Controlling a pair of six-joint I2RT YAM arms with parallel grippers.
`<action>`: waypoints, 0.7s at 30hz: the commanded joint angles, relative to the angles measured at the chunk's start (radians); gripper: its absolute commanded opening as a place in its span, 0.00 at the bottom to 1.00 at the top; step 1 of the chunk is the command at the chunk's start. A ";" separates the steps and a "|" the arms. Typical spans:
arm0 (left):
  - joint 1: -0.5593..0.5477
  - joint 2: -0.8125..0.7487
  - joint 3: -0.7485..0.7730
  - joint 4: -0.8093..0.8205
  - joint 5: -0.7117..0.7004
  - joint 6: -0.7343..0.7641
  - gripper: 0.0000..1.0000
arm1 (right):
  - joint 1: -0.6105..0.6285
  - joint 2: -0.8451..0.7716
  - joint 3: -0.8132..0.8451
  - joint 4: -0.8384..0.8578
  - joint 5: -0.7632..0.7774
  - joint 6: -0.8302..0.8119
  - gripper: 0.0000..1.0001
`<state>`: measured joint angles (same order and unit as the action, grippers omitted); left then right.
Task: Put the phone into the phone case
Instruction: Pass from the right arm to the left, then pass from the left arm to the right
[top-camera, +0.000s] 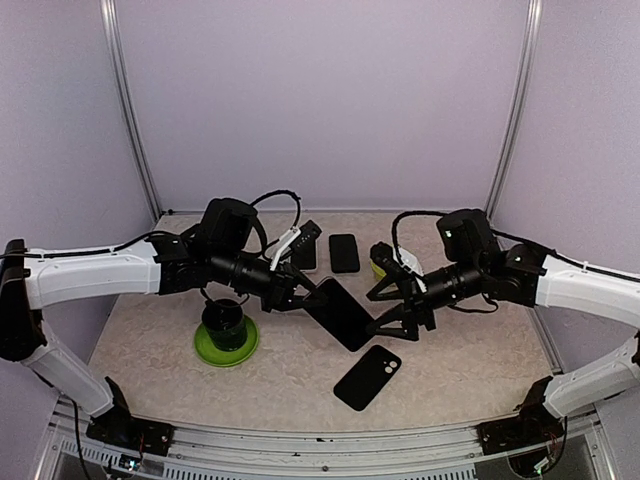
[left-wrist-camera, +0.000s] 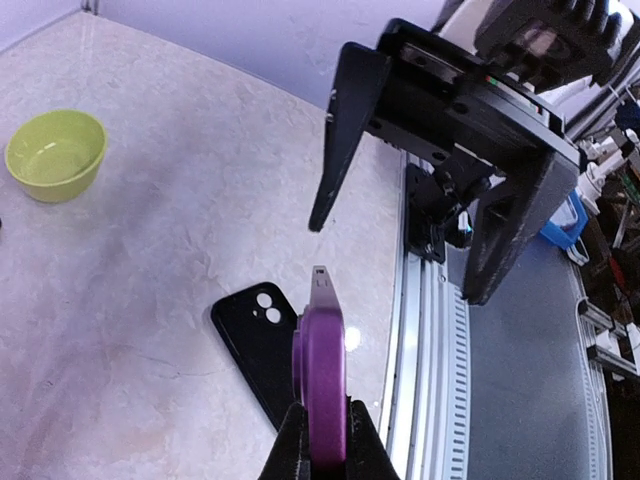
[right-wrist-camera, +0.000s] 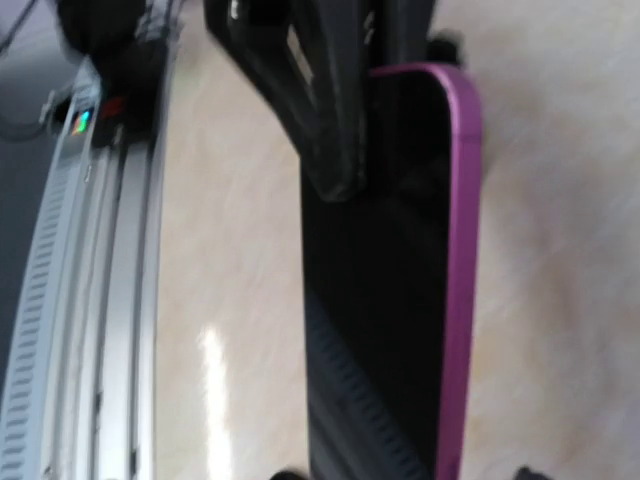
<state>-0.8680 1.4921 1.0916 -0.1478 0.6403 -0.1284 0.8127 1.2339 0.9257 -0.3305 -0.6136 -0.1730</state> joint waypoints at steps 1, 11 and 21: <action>0.037 -0.102 -0.073 0.291 -0.013 -0.117 0.00 | -0.016 -0.094 -0.074 0.219 0.085 0.132 0.85; 0.049 -0.189 -0.247 0.707 -0.001 -0.310 0.00 | -0.039 -0.145 -0.227 0.618 0.162 0.482 0.96; 0.022 -0.117 -0.272 0.907 -0.035 -0.432 0.00 | -0.041 -0.022 -0.299 0.970 -0.081 0.697 0.90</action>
<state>-0.8280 1.3426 0.8024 0.5999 0.6285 -0.4957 0.7784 1.1633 0.6529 0.4347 -0.5686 0.4068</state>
